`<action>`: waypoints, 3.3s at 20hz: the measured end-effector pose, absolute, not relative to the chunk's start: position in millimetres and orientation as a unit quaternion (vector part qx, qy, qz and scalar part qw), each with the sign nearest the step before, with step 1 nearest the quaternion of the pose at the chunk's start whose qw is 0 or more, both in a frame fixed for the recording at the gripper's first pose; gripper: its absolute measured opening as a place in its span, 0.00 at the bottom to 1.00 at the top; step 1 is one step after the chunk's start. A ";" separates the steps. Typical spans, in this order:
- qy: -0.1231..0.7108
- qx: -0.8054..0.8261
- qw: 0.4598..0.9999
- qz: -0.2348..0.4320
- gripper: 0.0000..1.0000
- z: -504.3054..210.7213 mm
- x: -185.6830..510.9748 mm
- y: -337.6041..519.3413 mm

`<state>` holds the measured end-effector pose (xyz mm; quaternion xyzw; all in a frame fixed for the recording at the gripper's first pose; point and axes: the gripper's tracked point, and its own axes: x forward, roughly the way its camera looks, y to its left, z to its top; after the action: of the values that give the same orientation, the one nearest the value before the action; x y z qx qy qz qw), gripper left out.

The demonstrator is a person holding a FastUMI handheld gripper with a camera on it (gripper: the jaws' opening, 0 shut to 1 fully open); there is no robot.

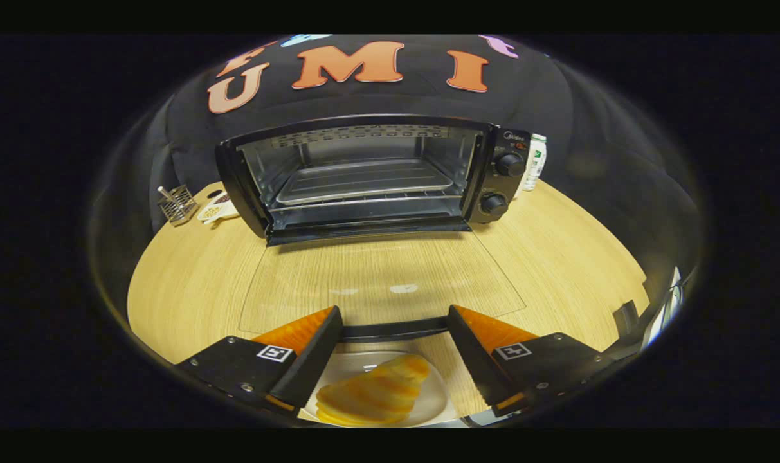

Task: Open the toaster oven, put the food inside, and close the toaster oven door.

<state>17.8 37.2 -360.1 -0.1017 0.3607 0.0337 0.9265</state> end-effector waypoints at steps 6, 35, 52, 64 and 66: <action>0.360 -0.114 0.925 0.027 0.98 -335.7 -4.4 37.0; 0.470 -0.048 0.880 -0.051 0.98 -402.1 -128.4 47.7; 0.462 0.032 0.886 -0.015 0.64 -364.4 -127.1 58.3; 0.410 0.142 0.898 0.079 0.63 -305.7 -92.3 93.8; 0.406 0.171 0.893 0.096 0.63 -298.0 -79.8 104.2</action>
<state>-79.8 104.2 -298.0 0.1713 0.4059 0.0964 0.8925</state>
